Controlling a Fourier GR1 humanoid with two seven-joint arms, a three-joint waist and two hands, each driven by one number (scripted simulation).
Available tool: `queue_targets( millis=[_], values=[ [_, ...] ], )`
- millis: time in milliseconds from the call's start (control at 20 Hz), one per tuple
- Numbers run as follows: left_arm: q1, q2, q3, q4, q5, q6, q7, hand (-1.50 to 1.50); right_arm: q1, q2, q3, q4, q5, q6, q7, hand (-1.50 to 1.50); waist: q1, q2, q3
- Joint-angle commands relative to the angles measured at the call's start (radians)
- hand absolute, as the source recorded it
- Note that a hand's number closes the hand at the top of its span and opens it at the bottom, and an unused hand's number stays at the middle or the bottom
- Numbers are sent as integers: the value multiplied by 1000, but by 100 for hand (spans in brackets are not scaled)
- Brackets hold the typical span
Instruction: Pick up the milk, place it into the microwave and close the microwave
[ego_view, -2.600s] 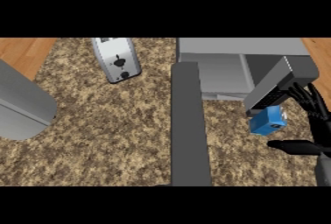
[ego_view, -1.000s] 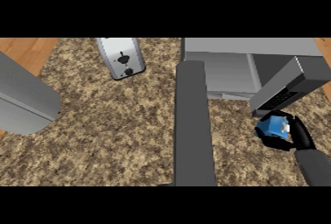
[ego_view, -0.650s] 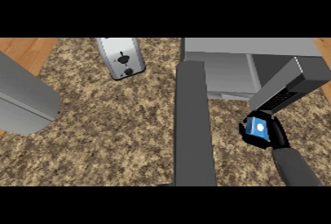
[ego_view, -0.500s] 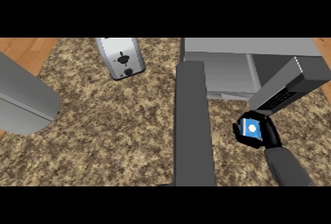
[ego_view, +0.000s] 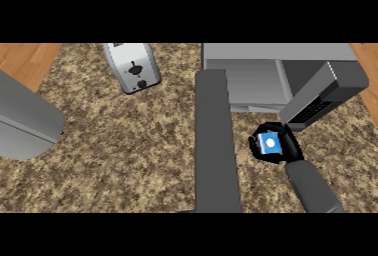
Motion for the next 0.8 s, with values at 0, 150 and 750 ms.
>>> queue_targets(
  millis=[0,150,750],
  values=[
    [-15,-22,7,23,-29,-13,-3,-150,10,69,35,-127,-11,-11,14,150,-13,-3,3],
    [-43,-18,17,30,-31,3,19,-150,-37,38,37,-199,-14,-30,132,150,-12,-1,4],
    [-111,-10,74,114,-45,-28,19,-150,-275,38,63,-137,19,-46,466,150,15,8,5]
  ],
)
